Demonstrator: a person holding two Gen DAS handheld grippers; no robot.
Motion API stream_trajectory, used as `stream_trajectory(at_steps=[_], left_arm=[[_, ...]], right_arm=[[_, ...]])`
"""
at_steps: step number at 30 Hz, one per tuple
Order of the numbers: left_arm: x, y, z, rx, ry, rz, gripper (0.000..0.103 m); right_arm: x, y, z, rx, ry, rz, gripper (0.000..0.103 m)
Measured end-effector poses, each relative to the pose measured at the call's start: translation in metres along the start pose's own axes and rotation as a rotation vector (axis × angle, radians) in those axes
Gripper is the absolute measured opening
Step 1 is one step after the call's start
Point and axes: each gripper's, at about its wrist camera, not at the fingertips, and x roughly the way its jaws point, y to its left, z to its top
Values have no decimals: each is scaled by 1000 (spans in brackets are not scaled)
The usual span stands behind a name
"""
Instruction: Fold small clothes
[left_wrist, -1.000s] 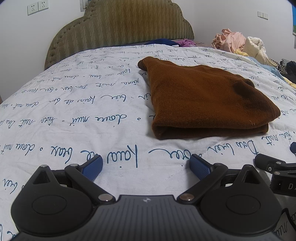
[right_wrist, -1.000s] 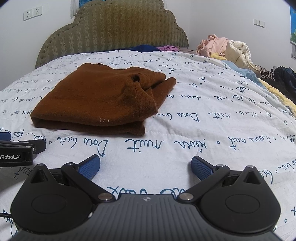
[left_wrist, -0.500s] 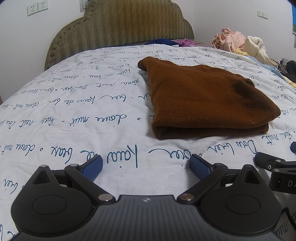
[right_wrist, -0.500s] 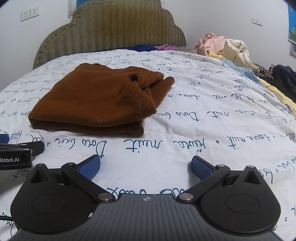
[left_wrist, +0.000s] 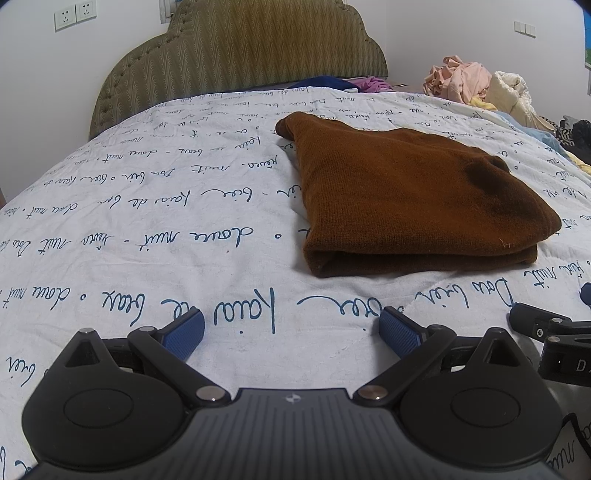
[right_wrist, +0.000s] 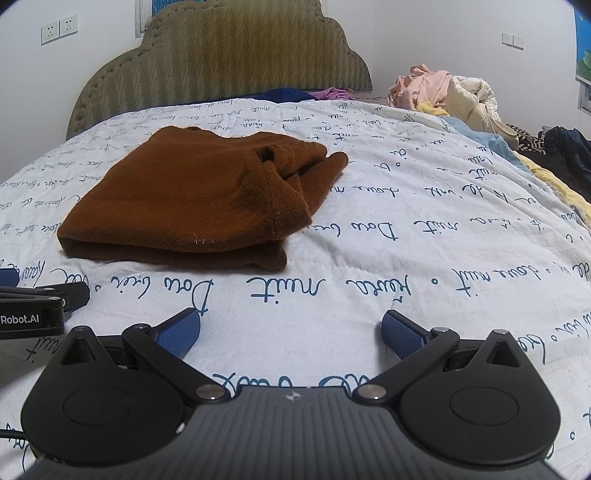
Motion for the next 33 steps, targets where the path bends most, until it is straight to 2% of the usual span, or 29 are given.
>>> stream_trajectory(at_steps=[33], left_arm=[[0, 0, -1, 11, 1, 9, 103]], right_arm=[[1, -1, -1, 10, 6, 8, 103]])
